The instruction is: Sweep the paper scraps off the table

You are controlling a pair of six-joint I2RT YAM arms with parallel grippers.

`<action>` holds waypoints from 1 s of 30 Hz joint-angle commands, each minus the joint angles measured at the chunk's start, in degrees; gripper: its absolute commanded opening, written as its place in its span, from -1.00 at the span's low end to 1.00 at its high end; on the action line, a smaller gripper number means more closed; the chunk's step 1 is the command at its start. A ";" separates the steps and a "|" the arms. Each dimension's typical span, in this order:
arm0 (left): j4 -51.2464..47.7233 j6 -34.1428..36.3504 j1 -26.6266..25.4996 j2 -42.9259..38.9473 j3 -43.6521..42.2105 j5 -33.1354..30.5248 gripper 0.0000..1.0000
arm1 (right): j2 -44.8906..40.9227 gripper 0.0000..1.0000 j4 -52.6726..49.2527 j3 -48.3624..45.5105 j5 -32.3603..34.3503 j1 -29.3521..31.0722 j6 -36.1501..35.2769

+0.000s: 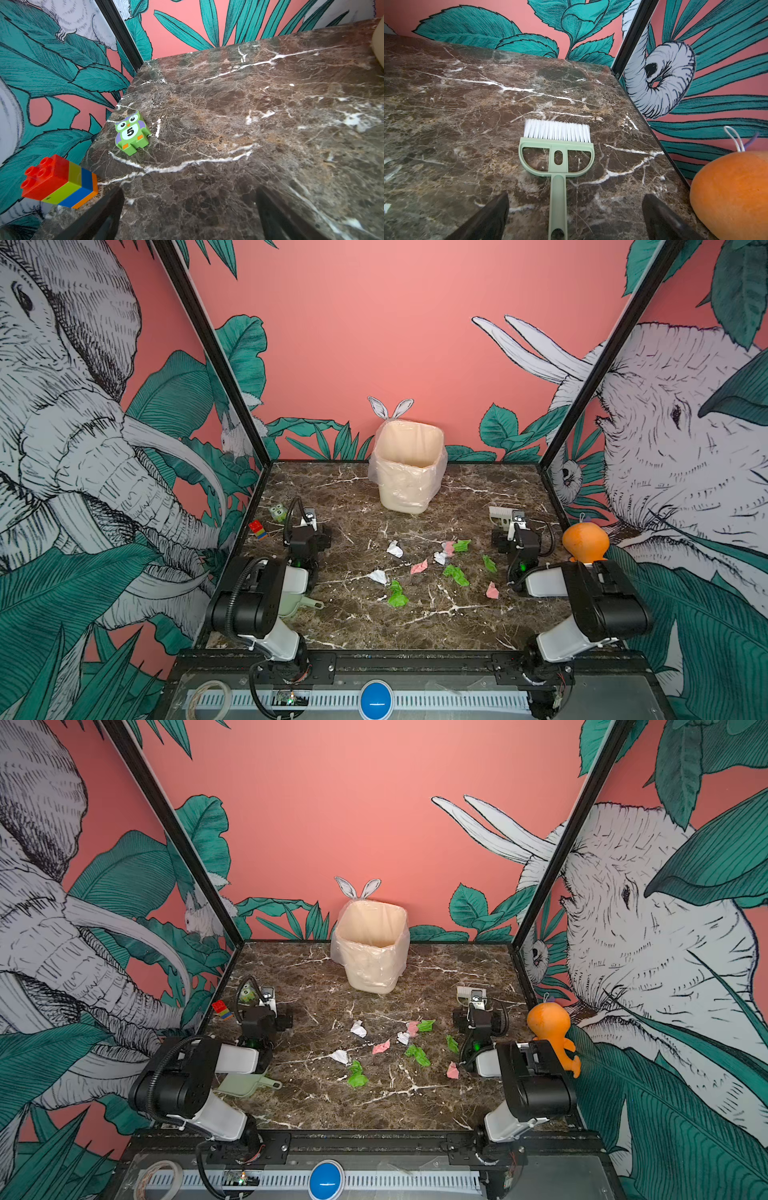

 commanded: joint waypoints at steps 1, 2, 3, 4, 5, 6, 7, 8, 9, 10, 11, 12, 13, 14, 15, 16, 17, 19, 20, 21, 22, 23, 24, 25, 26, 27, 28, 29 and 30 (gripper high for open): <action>0.39 -0.38 0.19 -1.07 0.48 0.27 0.99 | -0.57 0.98 1.43 0.62 0.63 0.18 0.93; 0.43 -0.38 0.15 -1.09 0.54 0.27 0.99 | -0.57 0.98 1.50 0.58 0.63 0.16 0.93; 0.46 -0.35 0.16 -1.05 0.48 0.27 0.99 | -0.57 0.99 1.46 0.66 0.59 0.07 0.93; 0.40 -0.39 0.18 -1.05 0.48 0.27 0.99 | -0.57 0.99 1.47 0.62 0.63 0.11 0.93; 0.47 -0.39 0.15 -1.07 0.48 0.27 0.99 | -0.57 0.99 1.42 0.60 0.63 0.13 0.93; 0.42 -0.35 0.11 -1.05 0.48 0.27 0.99 | -0.55 0.98 1.47 0.62 0.62 0.15 0.93; 0.39 -0.38 0.15 -1.05 0.48 0.27 0.99 | -0.56 0.98 1.43 0.67 0.63 0.18 0.93; 0.44 -0.40 0.15 -1.08 0.48 0.26 0.99 | -0.53 0.99 1.50 0.63 0.68 0.18 0.93; 0.47 -0.40 0.13 -1.05 0.48 0.27 0.99 | -0.57 0.98 1.43 0.58 0.63 0.14 0.93; 0.46 -0.34 0.13 -1.08 0.48 0.27 0.99 | -0.53 0.98 1.47 0.67 0.62 0.15 0.93; 0.45 -0.40 0.15 -1.06 0.48 0.27 0.99 | -0.52 0.99 1.45 0.54 0.63 0.11 0.96; 0.47 -0.35 0.11 -1.06 0.52 0.27 0.99 | -0.53 0.98 1.47 0.67 0.65 0.07 0.93; 0.47 -0.33 0.15 -1.13 0.49 0.27 0.99 | -0.56 0.99 1.44 0.55 0.63 0.13 0.98; 0.47 -0.39 0.15 -1.06 0.48 0.27 0.99 | -0.49 0.98 1.43 0.57 0.63 0.17 0.97; 0.42 -0.40 0.15 -1.05 0.48 0.27 0.99 | -0.56 0.98 1.46 0.62 0.63 0.13 0.92; 0.45 -0.35 0.07 -1.08 0.48 0.27 0.99 | -0.50 0.98 1.42 0.61 0.59 0.16 0.93; 0.47 -0.35 0.13 -1.08 0.48 0.27 0.99 | -0.53 0.98 1.42 0.64 0.54 0.17 0.93; 0.44 -0.39 0.15 -1.05 0.56 0.27 0.99 | -0.50 0.99 1.35 0.68 0.55 0.18 0.99; 0.39 -0.33 0.15 -1.06 0.56 0.27 0.99 | -0.50 0.99 1.29 0.73 0.54 0.15 1.01; 0.38 -0.38 0.14 -1.05 0.56 0.27 0.99 | -0.53 0.98 1.20 0.72 0.46 0.15 1.01; 0.36 -0.39 0.16 -1.05 0.52 0.27 0.99 | -0.54 0.99 1.16 0.75 0.45 0.02 1.01; 0.42 -0.40 0.15 -1.09 0.56 0.27 0.99 | -0.55 0.98 1.13 0.80 0.37 0.04 1.01; 0.37 -0.35 0.20 -1.06 0.56 0.27 0.99 | -0.57 0.98 1.10 0.80 0.37 0.03 1.01; 0.46 -0.35 0.20 -1.09 0.56 0.27 0.99 | -0.52 0.99 1.14 0.78 0.35 0.02 1.01; 0.47 -0.39 0.15 -1.12 0.48 0.27 0.99 | -0.57 0.98 1.10 0.79 0.37 0.05 1.01; 0.60 -0.32 0.15 -1.11 0.41 0.27 0.99 | -0.65 0.98 1.24 0.62 0.36 0.06 1.01; 1.20 -0.33 0.15 -1.18 0.30 -0.17 0.99 | -1.06 0.99 1.74 0.45 0.50 0.23 0.56; 0.48 -0.07 0.15 -1.63 0.73 -0.49 0.99 | -2.24 0.98 0.56 0.52 -0.11 0.42 0.14; -2.86 -0.41 0.15 -3.10 1.23 0.03 0.99 | -4.21 0.98 -1.47 0.81 -0.32 0.80 -0.30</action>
